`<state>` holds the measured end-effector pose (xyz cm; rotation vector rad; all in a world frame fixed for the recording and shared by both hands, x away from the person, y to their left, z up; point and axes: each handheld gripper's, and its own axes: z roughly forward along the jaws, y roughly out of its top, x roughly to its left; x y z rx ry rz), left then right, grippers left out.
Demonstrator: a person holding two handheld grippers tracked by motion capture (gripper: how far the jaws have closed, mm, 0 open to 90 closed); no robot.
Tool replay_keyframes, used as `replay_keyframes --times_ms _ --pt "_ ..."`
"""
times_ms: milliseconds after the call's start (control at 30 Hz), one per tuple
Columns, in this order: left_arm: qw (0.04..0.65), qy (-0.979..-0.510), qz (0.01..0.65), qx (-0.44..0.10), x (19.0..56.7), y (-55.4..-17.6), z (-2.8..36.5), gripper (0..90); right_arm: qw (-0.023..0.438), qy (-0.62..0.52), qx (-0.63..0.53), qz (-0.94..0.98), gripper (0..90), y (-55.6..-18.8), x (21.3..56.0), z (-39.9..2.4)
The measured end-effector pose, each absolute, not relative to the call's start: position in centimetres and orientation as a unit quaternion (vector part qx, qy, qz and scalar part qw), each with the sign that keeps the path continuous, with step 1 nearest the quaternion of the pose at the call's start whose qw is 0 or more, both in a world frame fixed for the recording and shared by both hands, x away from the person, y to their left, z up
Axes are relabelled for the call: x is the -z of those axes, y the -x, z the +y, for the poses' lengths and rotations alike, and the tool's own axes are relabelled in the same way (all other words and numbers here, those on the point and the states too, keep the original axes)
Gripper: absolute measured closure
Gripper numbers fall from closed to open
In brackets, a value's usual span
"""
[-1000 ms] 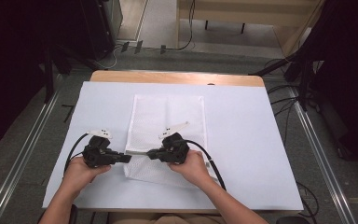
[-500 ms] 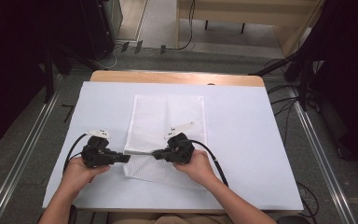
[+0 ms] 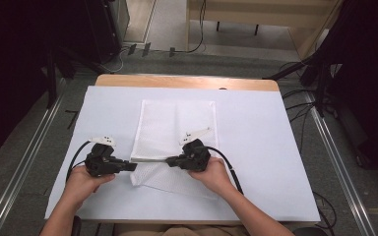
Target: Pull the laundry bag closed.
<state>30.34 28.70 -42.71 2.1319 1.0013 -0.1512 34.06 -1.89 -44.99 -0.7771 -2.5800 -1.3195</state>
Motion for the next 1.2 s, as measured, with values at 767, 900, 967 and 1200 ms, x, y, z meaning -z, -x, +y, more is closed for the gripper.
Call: replay_keyframes --times_ms 767,900,967,1200 --pt "0.378 -0.837 0.391 0.062 42.6 -30.5 28.9 88.0 0.062 0.269 0.432 -0.859 88.3 -34.1 44.7 -3.7" --pt "0.377 -0.838 0.39 0.058 42.6 -30.4 28.9 88.0 0.063 0.275 0.431 -0.857 88.3 -34.2 44.8 -4.1" --pt "0.379 -0.836 0.393 0.058 42.6 -30.4 29.0 88.0 0.062 0.274 0.429 -0.858 88.3 -34.3 44.8 -4.2" --pt "0.381 -0.834 0.394 0.06 42.6 -30.4 29.1 88.0 0.058 0.286 0.426 -0.856 88.3 -34.4 44.8 -5.3"
